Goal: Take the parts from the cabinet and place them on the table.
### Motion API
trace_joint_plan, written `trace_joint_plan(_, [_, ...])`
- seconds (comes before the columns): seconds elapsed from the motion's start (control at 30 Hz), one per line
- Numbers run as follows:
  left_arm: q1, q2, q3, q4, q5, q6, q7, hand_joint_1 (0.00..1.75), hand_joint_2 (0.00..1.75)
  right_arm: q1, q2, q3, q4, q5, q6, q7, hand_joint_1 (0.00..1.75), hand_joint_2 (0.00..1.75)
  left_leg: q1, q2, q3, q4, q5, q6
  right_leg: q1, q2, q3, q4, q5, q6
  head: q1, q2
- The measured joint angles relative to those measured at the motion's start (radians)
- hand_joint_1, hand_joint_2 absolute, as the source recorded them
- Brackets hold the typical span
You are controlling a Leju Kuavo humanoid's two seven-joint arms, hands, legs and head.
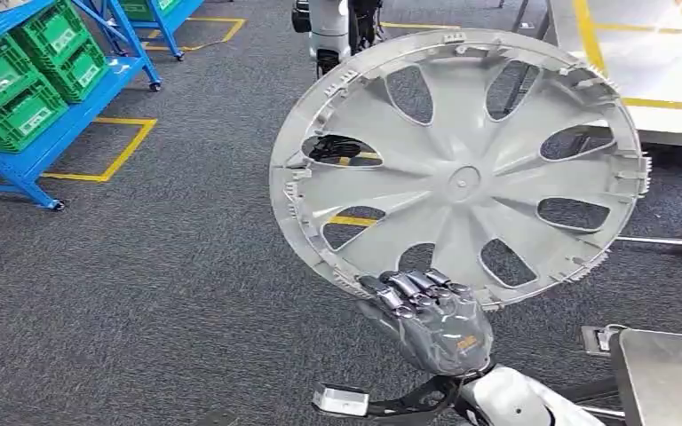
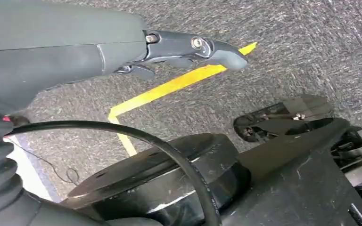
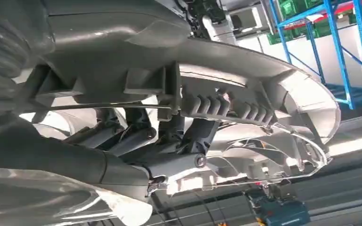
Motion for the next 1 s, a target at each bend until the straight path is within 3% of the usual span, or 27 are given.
trace_joint_plan(0.07, [0.0,0.0,0.0,0.0,0.0,0.0,0.0,0.0,1.75,-0.001,0.0,0.0,0.0,0.0,0.0,0.0,1.75,1.75,-0.001,0.0,0.0,0.004,-0.002,0.002,-0.003,0.0,0.001,-0.003,0.002,0.001,0.0,0.0])
trace_joint_plan(0.1, [0.001,0.003,0.0,0.0,0.0,-0.001,0.0,0.0,1.75,-0.002,0.0,0.002,0.0,0.0,0.0,0.0,1.75,1.75,-0.003,0.0,-0.004,0.01,-0.005,0.012,-0.006,-0.001,0.001,-0.004,0.004,0.006,0.0,0.0])
trace_joint_plan(0.17, [0.001,0.003,0.0,0.0,0.0,-0.003,0.0,0.0,1.75,-0.004,0.001,0.005,0.002,0.0,0.0,0.0,1.75,1.75,-0.004,0.0,-0.004,0.011,-0.007,0.018,-0.006,0.0,0.002,-0.004,0.005,0.008,-0.002,0.0])
trace_joint_plan(0.23, [0.001,0.005,0.0,0.0,0.0,-0.008,0.001,0.0,1.75,-0.007,0.001,0.007,0.002,0.0,-0.001,0.0,1.75,1.75,-0.006,0.0,-0.001,-0.004,0.004,0.027,-0.005,0.0,0.007,-0.013,0.012,0.018,-0.003,0.0])
trace_joint_plan(0.27, [0.0,0.001,0.0,0.0,0.0,-0.012,0.001,0.0,1.75,-0.007,0.002,0.007,0.003,0.0,-0.001,0.0,1.75,1.75,0.01,0.006,0.015,-0.029,0.019,0.025,-0.007,0.002,-0.005,-0.009,0.002,0.018,-0.002,0.0])
trace_joint_plan(0.3, [0.0,0.002,0.0,0.0,0.001,-0.015,0.001,0.0,1.75,-0.01,0.002,0.007,0.004,0.0,-0.001,0.0,1.75,1.75,0.009,0.008,0.018,-0.039,0.024,0.03,-0.003,0.004,-0.014,0.013,-0.018,0.022,0.002,0.0])
trace_joint_plan(0.4, [0.001,0.002,0.0,0.0,0.003,-0.016,0.003,0.0,1.75,-0.013,0.002,0.008,0.008,0.003,-0.001,-0.001,1.75,1.75,0.013,0.009,0.016,-0.038,0.026,0.031,-0.013,0.007,-0.119,0.238,-0.114,0.036,0.003,0.0])
trace_joint_plan(0.43, [0.001,0.002,0.0,0.0,0.003,-0.015,0.006,0.0,1.75,-0.012,0.002,0.008,0.009,0.004,-0.001,-0.002,1.75,1.75,0.015,0.009,0.016,-0.037,0.024,0.028,-0.016,0.006,-0.145,0.283,-0.12,0.041,0.003,0.0])
trace_joint_plan(0.47, [0.001,0.002,0.001,0.0,0.003,-0.014,0.006,0.0,1.75,-0.011,0.002,0.008,0.012,0.004,-0.001,-0.002,1.75,1.75,0.019,0.009,0.017,-0.035,0.022,0.024,-0.02,0.006,-0.146,0.277,-0.102,0.046,0.003,0.0])
trace_joint_plan(0.5, [0.001,0.001,0.001,0.0,0.003,-0.014,0.006,0.0,1.75,-0.011,0.002,0.009,0.014,0.004,-0.001,-0.003,1.75,1.75,0.024,0.009,0.018,-0.031,0.018,0.018,-0.024,0.006,-0.12,0.225,-0.063,0.051,0.003,0.0])
trace_joint_plan(0.57, [0.001,0.002,0.002,0.0,0.004,-0.013,0.006,0.0,1.75,-0.014,0.002,0.009,0.014,0.005,-0.001,-0.003,1.75,1.75,0.037,0.005,0.02,-0.014,0.003,-0.004,-0.036,-0.002,-0.027,0.042,0.025,0.066,0.003,0.0])
trace_joint_plan(0.6, [0.0,0.007,0.002,0.0,0.004,-0.013,0.006,0.0,1.75,-0.016,0.002,0.009,0.016,0.005,-0.002,-0.003,1.75,1.75,0.034,0.005,0.017,-0.007,-0.005,-0.018,-0.03,-0.002,-0.011,0.016,-0.01,0.075,0.005,0.0])
trace_joint_plan(0.63, [-0.001,0.01,0.002,0.0,0.004,-0.012,0.006,0.0,1.75,-0.018,0.002,0.01,0.016,0.005,-0.002,-0.003,1.75,1.75,0.03,0.003,0.011,0.007,-0.01,-0.026,-0.029,0.008,0.0,0.012,-0.005,0.051,0.014,0.0])
trace_joint_plan(0.67, [-0.001,0.009,0.002,0.0,0.004,-0.013,0.006,0.0,1.75,-0.016,0.002,0.01,0.016,0.006,-0.002,-0.003,1.75,1.75,0.028,0.004,0.011,0.004,-0.009,-0.027,-0.028,0.007,-0.005,0.018,-0.009,0.035,0.007,0.0])
trace_joint_plan(0.77, [-0.002,0.008,0.002,0.0,0.004,-0.013,0.007,0.0,1.75,-0.014,0.002,0.01,0.016,0.004,-0.002,0.0,1.75,1.75,0.034,0.004,0.017,0.002,-0.014,-0.036,-0.025,0.011,-0.008,0.027,-0.012,0.007,-0.003,0.0])
trace_joint_plan(0.8, [-0.002,0.008,0.002,0.0,0.004,-0.013,0.007,0.0,1.75,-0.015,0.002,0.01,0.016,0.004,-0.002,0.0,1.75,1.75,0.033,0.003,0.007,0.028,-0.039,-0.032,-0.024,0.011,-0.008,0.026,-0.011,-0.002,-0.006,0.0])
trace_joint_plan(0.87, [-0.002,0.008,0.002,0.0,0.004,-0.013,0.007,0.0,1.75,-0.016,0.003,0.01,0.016,0.005,-0.002,0.0,1.75,1.75,0.022,0.001,-0.062,0.183,-0.126,-0.024,-0.017,0.011,-0.012,0.026,-0.009,-0.011,-0.012,0.0])
trace_joint_plan(0.9, [-0.005,0.008,0.003,0.0,0.005,-0.013,0.007,0.0,1.75,-0.016,0.003,0.01,0.016,0.006,-0.002,-0.001,1.75,1.75,0.016,-0.001,-0.099,0.266,-0.16,-0.021,-0.012,0.01,-0.014,0.026,-0.009,-0.015,-0.013,0.0])
trace_joint_plan(0.93, [-0.009,0.01,0.004,0.0,0.005,-0.013,0.007,0.0,1.75,-0.015,0.003,0.01,0.017,0.006,-0.002,-0.002,1.75,1.75,0.009,-0.002,-0.122,0.324,-0.176,-0.015,-0.007,0.01,-0.014,0.026,-0.009,-0.017,-0.013,0.0])
trace_joint_plan(0.97, [-0.01,0.009,0.004,0.0,0.005,-0.014,0.007,0.0,1.75,-0.015,0.003,0.011,0.017,0.006,-0.002,-0.002,1.75,1.75,0.001,-0.002,-0.123,0.335,-0.166,-0.007,-0.002,0.011,-0.013,0.027,-0.008,-0.018,-0.012,0.0])
trace_joint_plan(1.0, [-0.01,0.008,0.004,0.0,0.005,-0.013,0.007,0.0,1.75,-0.015,0.003,0.011,0.017,0.006,-0.002,-0.002,1.75,1.75,-0.005,-0.003,-0.107,0.301,-0.134,0.005,0.002,0.013,-0.012,0.027,-0.008,-0.019,-0.013,0.0])
